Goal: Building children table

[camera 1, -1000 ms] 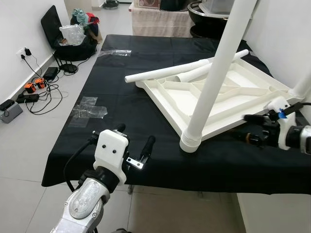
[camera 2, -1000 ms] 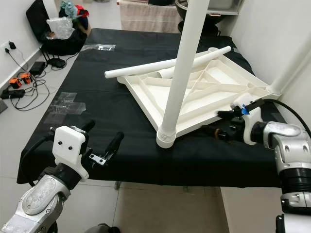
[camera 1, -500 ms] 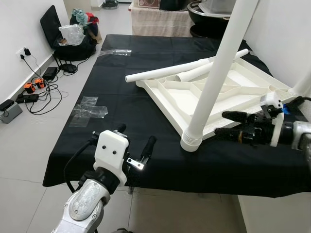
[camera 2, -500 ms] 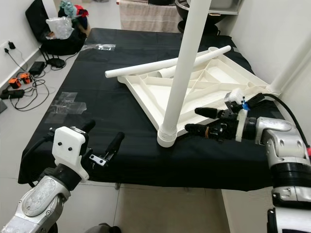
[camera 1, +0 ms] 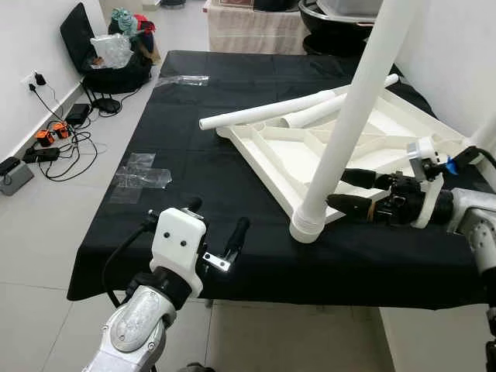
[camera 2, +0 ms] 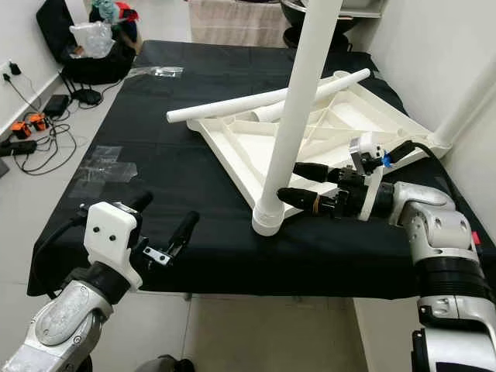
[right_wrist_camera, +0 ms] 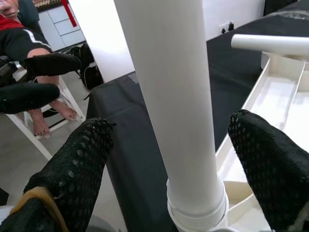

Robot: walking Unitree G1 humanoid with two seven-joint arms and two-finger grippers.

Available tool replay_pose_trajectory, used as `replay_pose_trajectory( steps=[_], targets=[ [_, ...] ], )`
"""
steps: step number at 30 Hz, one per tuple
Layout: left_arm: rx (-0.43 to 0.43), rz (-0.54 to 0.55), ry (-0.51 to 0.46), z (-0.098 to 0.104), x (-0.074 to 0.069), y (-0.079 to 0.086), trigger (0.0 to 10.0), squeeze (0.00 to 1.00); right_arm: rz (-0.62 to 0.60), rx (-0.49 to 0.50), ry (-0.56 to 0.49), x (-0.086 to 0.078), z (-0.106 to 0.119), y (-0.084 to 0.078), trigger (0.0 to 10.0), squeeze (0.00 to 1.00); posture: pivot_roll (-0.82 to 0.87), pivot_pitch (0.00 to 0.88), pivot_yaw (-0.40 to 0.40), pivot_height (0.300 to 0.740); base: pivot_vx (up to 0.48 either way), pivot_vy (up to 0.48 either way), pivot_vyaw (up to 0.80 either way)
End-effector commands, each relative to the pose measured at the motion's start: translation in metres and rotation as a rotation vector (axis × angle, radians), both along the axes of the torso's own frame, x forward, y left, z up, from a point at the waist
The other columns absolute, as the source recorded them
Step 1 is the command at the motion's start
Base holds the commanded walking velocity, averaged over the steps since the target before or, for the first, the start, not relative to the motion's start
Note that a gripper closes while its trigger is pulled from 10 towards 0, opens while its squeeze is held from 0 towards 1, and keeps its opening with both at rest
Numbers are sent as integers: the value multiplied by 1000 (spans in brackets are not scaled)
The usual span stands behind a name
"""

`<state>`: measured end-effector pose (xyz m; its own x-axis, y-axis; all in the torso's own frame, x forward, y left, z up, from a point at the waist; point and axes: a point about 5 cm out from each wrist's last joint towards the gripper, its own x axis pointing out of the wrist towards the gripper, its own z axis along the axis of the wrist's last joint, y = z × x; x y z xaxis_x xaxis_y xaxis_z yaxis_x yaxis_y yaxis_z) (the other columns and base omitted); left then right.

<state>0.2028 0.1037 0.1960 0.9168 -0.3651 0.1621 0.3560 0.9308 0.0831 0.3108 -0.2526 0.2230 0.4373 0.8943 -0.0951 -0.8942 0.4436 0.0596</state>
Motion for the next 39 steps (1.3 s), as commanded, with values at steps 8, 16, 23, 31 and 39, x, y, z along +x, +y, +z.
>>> replay_pose_trajectory(
  steps=[8, 16, 23, 31, 39],
  targets=[
    [7, -6, -3, 1, -1, -1, 10000, 0, 34, 99, -83, 6, 15, 24, 10000, 0, 54, 116, -60, 740, 0, 0, 0],
    [7, -3, -6, 2, -1, -1, 10000, 0, 17, 100, -103, 11, 17, 30, 10000, 0, 55, 116, -63, 740, 0, 0, 0],
    [4, -5, -9, 3, -1, -2, 10000, 0, 1, 99, -127, 14, 19, 33, 10000, 0, 53, 117, -63, 740, 0, 0, 0],
    [3, -7, -10, 3, -1, -3, 10000, 0, -8, 122, -151, 18, 22, 38, 4784, 0, 53, 118, -63, 740, 0, 0, 0],
    [3, -11, -9, 2, -1, -3, 10000, 0, 9, 130, -152, 14, 18, 42, 0, 0, 50, 106, -59, 740, 0, 0, 0]
  ],
)
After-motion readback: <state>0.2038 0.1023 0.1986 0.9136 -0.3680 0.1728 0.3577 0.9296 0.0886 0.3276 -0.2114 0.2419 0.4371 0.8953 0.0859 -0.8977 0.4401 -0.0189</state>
